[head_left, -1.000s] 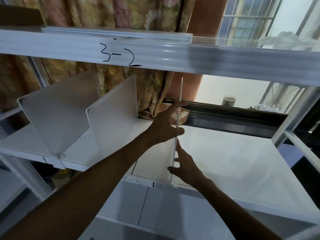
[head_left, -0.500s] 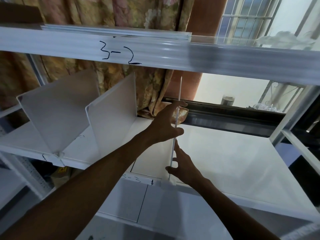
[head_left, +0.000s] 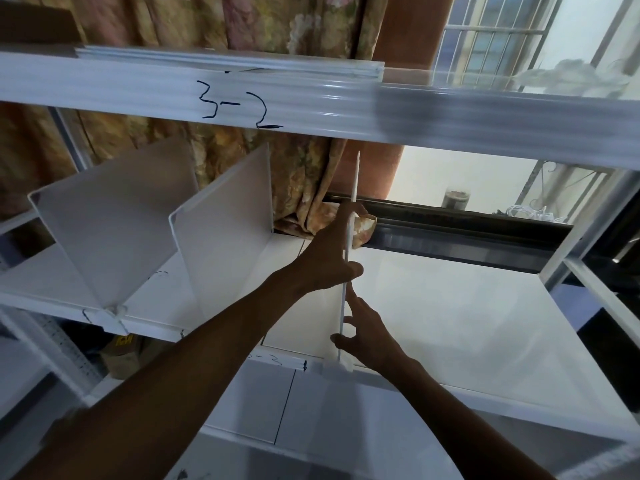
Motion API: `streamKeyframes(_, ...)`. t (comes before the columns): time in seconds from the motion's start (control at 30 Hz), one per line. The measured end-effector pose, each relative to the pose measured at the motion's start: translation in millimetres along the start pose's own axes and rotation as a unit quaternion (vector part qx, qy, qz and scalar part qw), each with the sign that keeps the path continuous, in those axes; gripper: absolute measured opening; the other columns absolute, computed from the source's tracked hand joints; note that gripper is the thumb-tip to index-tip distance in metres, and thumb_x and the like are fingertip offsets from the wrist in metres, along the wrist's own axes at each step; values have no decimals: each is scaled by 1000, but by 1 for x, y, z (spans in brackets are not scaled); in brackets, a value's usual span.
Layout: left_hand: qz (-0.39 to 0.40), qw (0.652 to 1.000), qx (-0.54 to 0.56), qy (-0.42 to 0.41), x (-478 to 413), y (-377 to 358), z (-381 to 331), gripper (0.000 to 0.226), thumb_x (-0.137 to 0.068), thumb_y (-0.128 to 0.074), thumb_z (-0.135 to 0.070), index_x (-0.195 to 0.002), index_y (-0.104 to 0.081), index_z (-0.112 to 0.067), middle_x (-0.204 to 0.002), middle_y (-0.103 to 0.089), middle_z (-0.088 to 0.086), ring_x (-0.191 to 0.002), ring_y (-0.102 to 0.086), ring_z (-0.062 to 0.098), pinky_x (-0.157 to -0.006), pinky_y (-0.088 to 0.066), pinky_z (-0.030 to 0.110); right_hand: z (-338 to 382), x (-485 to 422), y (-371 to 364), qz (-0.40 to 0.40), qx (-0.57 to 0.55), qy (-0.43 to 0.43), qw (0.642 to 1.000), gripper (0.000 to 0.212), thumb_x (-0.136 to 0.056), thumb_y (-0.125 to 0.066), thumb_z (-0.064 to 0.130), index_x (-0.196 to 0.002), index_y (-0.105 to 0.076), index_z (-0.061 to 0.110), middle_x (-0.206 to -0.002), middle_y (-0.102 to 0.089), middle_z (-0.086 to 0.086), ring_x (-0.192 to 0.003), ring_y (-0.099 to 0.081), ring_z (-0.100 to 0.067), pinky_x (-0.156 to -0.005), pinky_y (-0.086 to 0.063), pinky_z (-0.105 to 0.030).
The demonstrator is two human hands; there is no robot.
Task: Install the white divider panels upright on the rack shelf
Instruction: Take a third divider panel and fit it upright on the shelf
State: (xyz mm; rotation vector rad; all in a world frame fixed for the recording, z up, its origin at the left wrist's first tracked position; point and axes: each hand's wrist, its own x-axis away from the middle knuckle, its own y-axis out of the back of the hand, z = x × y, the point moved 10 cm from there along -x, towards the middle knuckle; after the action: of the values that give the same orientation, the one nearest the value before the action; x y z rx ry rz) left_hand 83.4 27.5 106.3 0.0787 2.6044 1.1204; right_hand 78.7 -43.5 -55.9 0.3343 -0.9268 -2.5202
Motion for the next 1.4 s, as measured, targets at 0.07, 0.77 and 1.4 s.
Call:
streamKeyframes(0.07, 13, 1000, 3, 25, 0, -1, 5, 82, -85, -70, -8, -147, -17, -15, -136, -29, -2, -106, -33, 1, -64, -32, -13, -1, -1, -2, -1, -2, 4, 1000, 102, -82, -77, 20, -155, -7, 27, -153, -38, -3, -131, -48, -25, -103, -47, -36)
streamKeyframes(0.77, 32, 997, 7, -77, -2, -41, -63, 76, -77, -72, 1, -134, -26, -19, -116, -42, 9, -99, -44, 14, -70, -46, 11, -30, 18, 3, -73, -139, -15, 988, 69, -83, -74, 14, -142, -38, 21, -138, -55, -2, -118, -60, -21, -76, -55, -11)
streamKeyframes(1.4, -11, 999, 45, -8, 11, -23, -14, 72, -75, -69, 7, -132, -30, -15, -128, -41, 6, -93, -53, 8, -71, -57, 15, -23, 5, -20, -29, -35, 21, 999, 99, -84, -70, 9, -154, -5, 35, -149, -41, -12, -88, -64, -19, -74, -61, -30)
